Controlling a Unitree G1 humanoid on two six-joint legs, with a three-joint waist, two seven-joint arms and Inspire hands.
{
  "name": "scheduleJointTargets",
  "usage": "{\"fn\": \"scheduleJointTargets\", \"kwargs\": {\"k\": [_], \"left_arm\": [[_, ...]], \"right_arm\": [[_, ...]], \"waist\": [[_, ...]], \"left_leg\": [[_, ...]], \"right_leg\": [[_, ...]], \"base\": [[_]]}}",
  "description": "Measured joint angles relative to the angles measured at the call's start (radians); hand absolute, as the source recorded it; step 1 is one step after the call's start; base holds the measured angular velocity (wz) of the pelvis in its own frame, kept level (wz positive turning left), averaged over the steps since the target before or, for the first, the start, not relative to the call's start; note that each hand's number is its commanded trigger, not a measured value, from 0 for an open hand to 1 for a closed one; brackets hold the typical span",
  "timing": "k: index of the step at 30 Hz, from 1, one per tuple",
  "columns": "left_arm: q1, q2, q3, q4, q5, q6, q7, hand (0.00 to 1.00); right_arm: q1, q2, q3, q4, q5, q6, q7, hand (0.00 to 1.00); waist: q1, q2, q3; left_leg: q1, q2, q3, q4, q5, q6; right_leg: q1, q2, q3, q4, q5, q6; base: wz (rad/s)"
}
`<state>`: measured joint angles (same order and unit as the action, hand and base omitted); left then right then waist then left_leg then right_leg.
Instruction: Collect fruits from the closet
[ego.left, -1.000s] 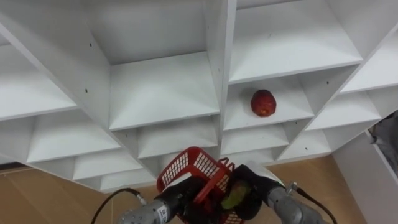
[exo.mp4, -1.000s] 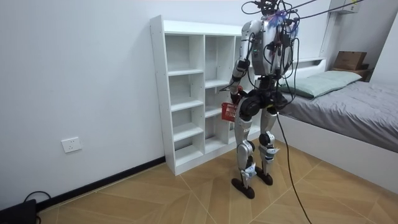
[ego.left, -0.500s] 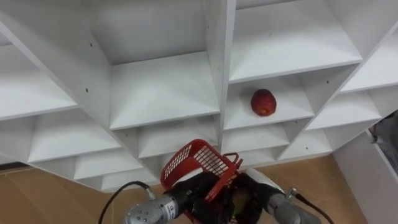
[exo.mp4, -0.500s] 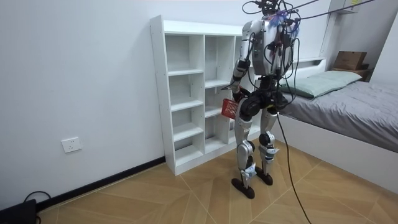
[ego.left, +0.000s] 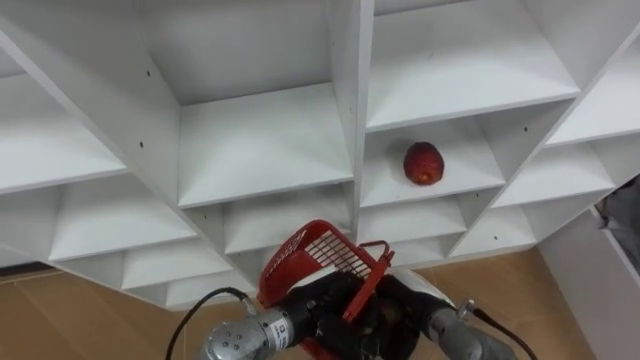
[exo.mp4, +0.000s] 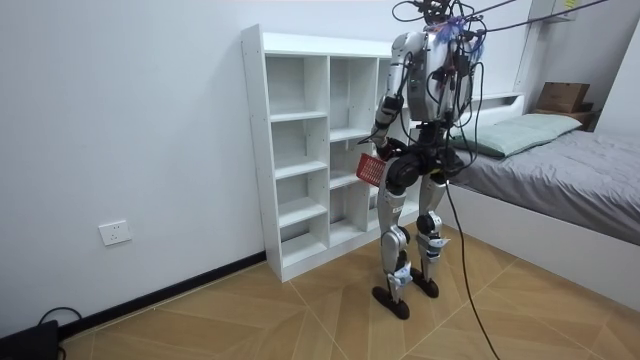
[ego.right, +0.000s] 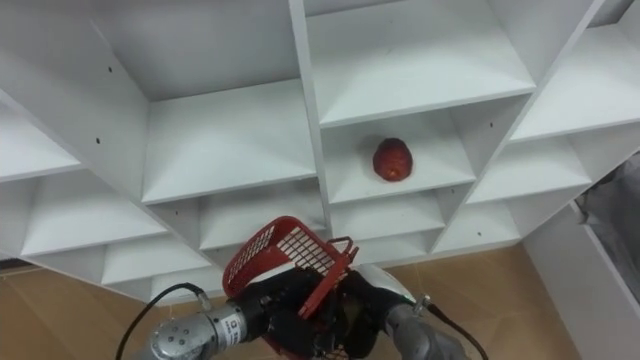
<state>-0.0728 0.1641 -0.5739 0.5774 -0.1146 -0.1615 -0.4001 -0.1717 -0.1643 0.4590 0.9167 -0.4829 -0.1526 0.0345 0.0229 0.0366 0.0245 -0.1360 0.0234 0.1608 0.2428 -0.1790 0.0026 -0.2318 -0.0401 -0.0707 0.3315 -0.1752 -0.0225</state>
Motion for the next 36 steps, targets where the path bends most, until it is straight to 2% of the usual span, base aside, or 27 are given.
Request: {"fn": "scheduleJointTargets", "kwargs": {"k": [13, 21, 36], "left_arm": [[0.000, -0.008, -0.001, -0.001, -0.012, 0.001, -0.005, 1.00], [-0.001, -0.008, 0.005, -0.008, -0.013, 0.001, -0.005, 1.00], [-0.001, -0.008, 0.010, -0.008, -0.013, 0.002, -0.004, 1.00]], "right_arm": [[-0.025, 0.013, 0.000, 0.014, 0.050, -0.003, -0.025, 0.00], [-0.025, 0.014, 0.000, 0.014, 0.092, -0.033, -0.037, 0.00], [-0.023, 0.014, 0.000, 0.014, 0.099, -0.036, -0.046, 0.00]], "waist": [[0.008, -0.001, -0.0006], [0.007, -0.001, -0.0008], [0.007, -0.001, -0.0007]], "left_leg": [[-0.013, 0.000, -0.001, 0.001, 0.000, 0.000], [-0.012, 0.000, -0.001, 0.002, 0.000, 0.000], [-0.007, 0.001, 0.000, 0.013, 0.000, 0.000]], "right_leg": [[-0.009, -0.001, -0.010, -0.002, 0.001, -0.001], [-0.009, -0.001, -0.010, -0.002, 0.001, -0.001], [0.004, -0.002, -0.013, -0.004, 0.001, -0.001]], "base": [[0.00], [0.00], [0.00]]}}
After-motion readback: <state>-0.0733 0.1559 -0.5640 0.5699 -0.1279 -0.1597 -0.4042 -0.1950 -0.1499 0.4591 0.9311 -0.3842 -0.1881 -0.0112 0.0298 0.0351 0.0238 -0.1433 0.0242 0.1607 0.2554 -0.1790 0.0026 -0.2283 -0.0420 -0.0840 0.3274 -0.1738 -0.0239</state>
